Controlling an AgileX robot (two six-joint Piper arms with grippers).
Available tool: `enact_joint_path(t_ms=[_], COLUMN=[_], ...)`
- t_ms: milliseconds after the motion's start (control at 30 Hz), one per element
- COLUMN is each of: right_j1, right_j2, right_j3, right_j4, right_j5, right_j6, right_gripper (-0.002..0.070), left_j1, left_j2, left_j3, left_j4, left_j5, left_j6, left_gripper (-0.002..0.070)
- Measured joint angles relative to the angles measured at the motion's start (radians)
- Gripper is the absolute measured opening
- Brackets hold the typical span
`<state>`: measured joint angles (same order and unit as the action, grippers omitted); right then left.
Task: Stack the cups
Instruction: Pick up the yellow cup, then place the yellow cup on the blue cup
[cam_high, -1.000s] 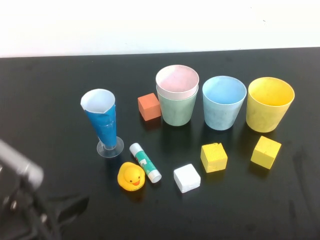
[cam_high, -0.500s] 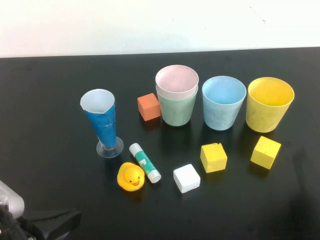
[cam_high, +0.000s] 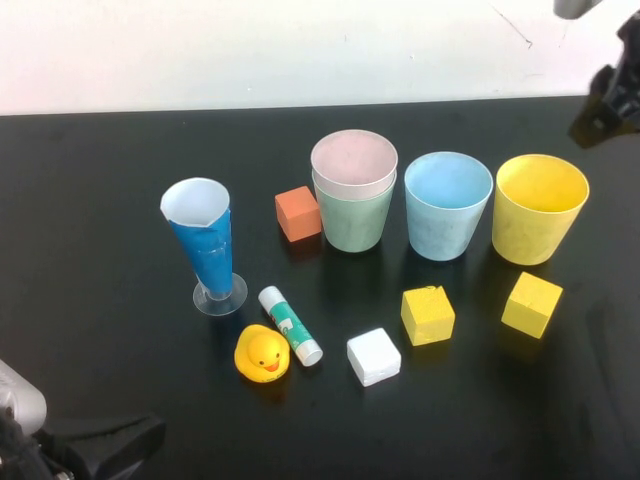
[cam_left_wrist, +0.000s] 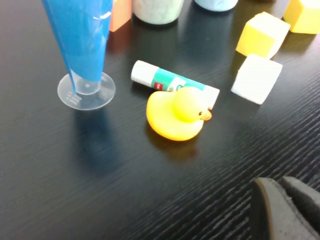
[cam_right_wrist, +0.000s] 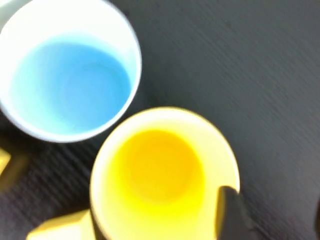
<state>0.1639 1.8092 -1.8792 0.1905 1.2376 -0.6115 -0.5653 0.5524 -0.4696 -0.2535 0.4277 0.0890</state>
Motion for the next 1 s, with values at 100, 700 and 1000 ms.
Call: enact_joint_path(t_ms=[100,700,1000], right_j1=[0.000,0.002,0.004], right_j2=[0.054,0.104,-0.076], right_j3=[-0.022,-0.026,-0.097], right_j4=[0.005,0.000,0.065], right_j5=[0.000,0.000,0.009], right_j6=[0.009,0.006,-0.018], right_gripper=[0.0379,0.0031,0.0031], left_j1=[0.000,0.000,0.000], left_j2=[0.000,0.000,0.000], left_j3=[0.000,0.000,0.000], left_j4=[-0.011,-0.017,0.001], left_j5=[0.006,0.031,0.020], left_j6=[0.000,0.002,0.002], left_gripper=[0.0002,0.0001,0.0001])
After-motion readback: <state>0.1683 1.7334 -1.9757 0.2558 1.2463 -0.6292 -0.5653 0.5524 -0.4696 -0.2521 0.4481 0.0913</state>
